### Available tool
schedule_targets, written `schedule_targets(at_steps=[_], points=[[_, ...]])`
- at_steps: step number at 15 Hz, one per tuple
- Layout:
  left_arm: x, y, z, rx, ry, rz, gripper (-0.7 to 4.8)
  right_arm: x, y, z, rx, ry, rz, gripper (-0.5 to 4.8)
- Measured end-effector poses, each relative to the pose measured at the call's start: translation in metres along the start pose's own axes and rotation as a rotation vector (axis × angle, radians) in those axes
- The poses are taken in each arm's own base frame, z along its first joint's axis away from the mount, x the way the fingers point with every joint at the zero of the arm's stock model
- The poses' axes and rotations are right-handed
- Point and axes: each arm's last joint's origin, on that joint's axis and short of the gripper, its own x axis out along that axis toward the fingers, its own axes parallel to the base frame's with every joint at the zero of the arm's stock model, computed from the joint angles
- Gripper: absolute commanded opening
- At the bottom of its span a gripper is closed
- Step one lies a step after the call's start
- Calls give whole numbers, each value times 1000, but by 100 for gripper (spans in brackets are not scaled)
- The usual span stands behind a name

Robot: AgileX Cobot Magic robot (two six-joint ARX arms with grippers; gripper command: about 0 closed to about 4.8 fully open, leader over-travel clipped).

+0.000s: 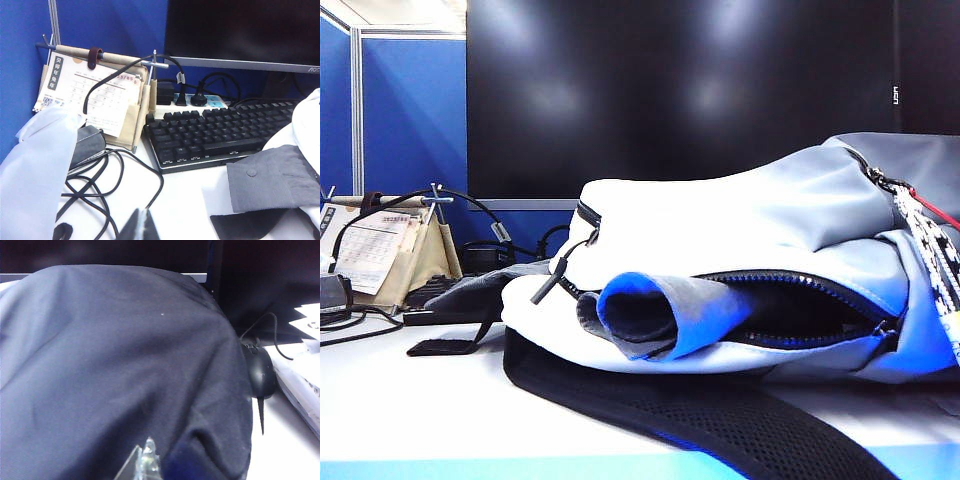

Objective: Put the gray clothes into the backpack.

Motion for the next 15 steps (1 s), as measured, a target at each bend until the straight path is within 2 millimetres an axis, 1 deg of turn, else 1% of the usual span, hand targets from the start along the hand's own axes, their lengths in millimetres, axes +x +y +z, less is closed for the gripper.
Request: schedule_targets(at_steps=[3,8,15], points=[[0,0,0,0,0,0,-4,0,5,1,-3,-12,45,-8],[0,0,0,0,0,0,-4,0,5,5,-2,-52,46,-8],[0,0,0,0,0,0,-4,0,5,3,-3,-36,46,-8]])
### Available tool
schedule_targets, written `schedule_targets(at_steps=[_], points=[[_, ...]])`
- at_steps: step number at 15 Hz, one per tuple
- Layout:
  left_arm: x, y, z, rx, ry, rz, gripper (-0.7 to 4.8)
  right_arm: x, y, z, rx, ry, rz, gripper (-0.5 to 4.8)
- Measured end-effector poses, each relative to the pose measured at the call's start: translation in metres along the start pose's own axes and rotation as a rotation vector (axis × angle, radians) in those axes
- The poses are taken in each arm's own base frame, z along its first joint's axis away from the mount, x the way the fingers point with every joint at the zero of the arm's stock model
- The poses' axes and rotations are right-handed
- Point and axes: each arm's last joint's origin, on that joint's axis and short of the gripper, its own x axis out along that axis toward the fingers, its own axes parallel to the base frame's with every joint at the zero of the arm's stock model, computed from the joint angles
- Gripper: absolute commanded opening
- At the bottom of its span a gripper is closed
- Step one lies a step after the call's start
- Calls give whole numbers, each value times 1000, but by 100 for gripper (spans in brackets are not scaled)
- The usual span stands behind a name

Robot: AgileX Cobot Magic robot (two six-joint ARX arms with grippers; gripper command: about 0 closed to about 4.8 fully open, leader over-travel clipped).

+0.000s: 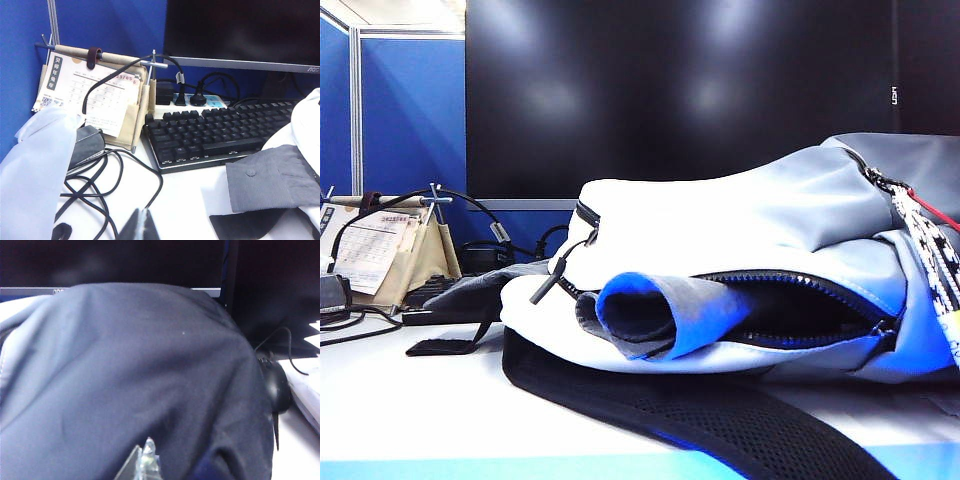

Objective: Put the gray clothes into the backpack.

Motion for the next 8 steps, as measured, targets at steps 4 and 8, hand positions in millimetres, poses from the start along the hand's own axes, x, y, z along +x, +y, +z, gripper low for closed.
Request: schedule_targets(at_steps=[4,8], points=[[0,0,0,0,0,0,-5,0,0,-1,0,10,0,-8],[0,0,0,0,0,0,-5,0,0,-1,0,10,0,-8]])
